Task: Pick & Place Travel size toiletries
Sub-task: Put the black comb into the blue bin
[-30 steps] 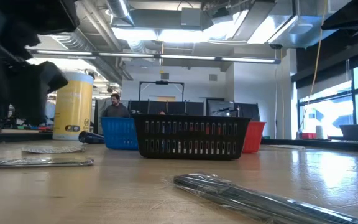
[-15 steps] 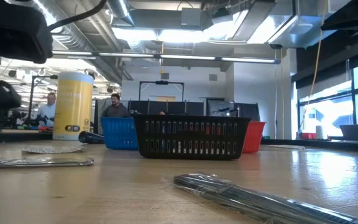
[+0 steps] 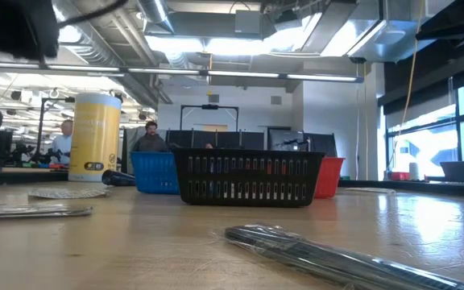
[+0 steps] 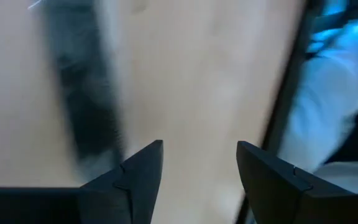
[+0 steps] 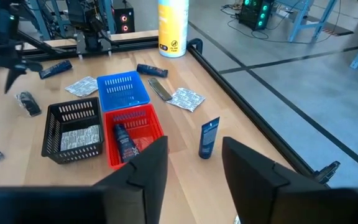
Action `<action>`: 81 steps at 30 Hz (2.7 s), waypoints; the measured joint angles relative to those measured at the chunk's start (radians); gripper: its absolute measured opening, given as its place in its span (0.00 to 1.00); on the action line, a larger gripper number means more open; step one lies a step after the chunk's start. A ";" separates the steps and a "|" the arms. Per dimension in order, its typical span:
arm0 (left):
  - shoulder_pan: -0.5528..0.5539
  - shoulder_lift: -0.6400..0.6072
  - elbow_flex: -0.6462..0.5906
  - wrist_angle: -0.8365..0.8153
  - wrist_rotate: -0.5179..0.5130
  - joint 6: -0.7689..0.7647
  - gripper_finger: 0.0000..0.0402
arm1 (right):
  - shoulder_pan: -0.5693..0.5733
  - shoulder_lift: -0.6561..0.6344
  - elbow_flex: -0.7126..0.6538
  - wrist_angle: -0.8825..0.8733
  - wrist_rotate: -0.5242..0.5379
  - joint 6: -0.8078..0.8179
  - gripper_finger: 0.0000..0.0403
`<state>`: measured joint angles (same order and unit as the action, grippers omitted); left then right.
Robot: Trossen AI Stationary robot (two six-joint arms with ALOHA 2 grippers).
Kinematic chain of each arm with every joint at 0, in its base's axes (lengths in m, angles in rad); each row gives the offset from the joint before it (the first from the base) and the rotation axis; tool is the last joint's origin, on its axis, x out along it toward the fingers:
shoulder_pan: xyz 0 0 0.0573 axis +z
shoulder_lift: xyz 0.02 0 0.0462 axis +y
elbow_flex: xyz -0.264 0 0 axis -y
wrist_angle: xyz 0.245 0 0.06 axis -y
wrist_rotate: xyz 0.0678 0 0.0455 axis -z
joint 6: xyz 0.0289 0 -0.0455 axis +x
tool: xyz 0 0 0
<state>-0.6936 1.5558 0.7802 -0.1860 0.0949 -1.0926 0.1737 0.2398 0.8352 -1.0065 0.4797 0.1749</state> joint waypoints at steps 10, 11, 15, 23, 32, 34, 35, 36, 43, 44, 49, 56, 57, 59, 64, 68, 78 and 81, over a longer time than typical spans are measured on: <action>0.050 -0.005 0.000 0.082 -0.024 0.104 0.58 | 0.000 0.000 0.000 0.000 0.000 0.000 0.42; 0.056 -0.005 0.000 0.077 -0.039 0.123 0.60 | 0.000 0.000 0.000 0.000 0.000 0.000 0.42; 0.098 -0.005 0.000 0.041 -0.126 0.200 0.69 | 0.000 0.000 0.000 0.000 0.001 0.000 0.43; 0.134 0.013 0.000 -0.034 -0.257 0.318 0.70 | 0.000 0.000 0.000 0.000 0.000 0.000 0.46; 0.133 0.136 0.000 0.044 -0.311 0.371 0.69 | 0.000 0.000 0.000 0.000 0.000 0.000 0.48; 0.130 0.150 0.002 0.078 -0.306 0.361 0.69 | 0.000 0.000 0.000 0.000 0.000 0.000 0.47; 0.125 0.150 0.002 0.084 -0.314 0.360 0.69 | 0.000 0.000 0.000 0.000 0.000 0.000 0.47; 0.120 0.152 0.002 0.085 -0.326 0.363 0.69 | 0.000 0.000 0.000 0.000 0.000 0.000 0.46; 0.107 0.162 0.003 0.068 -0.345 0.390 0.69 | 0.000 0.000 0.000 0.000 0.000 0.000 0.42; 0.105 0.167 0.003 0.067 -0.348 0.396 0.69 | 0.000 0.000 0.000 0.000 0.000 0.000 0.42; 0.090 0.214 0.007 0.070 -0.389 0.406 0.69 | 0.000 0.000 0.000 0.000 0.000 0.000 0.39; 0.054 0.223 0.021 0.059 -0.446 0.415 0.65 | 0.000 0.000 0.000 0.000 0.000 0.000 0.36; 0.052 0.223 0.023 0.058 -0.450 0.415 0.63 | 0.000 0.000 0.000 0.000 0.000 0.000 0.36; 0.049 0.224 0.025 0.058 -0.453 0.415 0.59 | 0.000 0.000 0.000 0.000 0.000 0.000 0.35; 0.048 0.224 0.026 0.054 -0.452 0.419 0.52 | 0.000 0.000 0.000 0.000 -0.001 0.000 0.34; 0.048 0.224 0.026 0.054 -0.450 0.422 0.48 | 0.000 0.000 0.000 0.000 0.000 0.000 0.33; 0.048 0.224 0.026 0.054 -0.448 0.426 0.41 | 0.000 0.000 0.000 0.000 0.000 0.000 0.30; 0.048 0.224 0.026 0.054 -0.448 0.426 0.38 | 0.000 0.000 0.000 0.000 -0.001 0.000 0.29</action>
<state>-0.6456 1.7802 0.8059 -0.1322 -0.3531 -0.6670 0.1735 0.2399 0.8352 -1.0061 0.4790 0.1749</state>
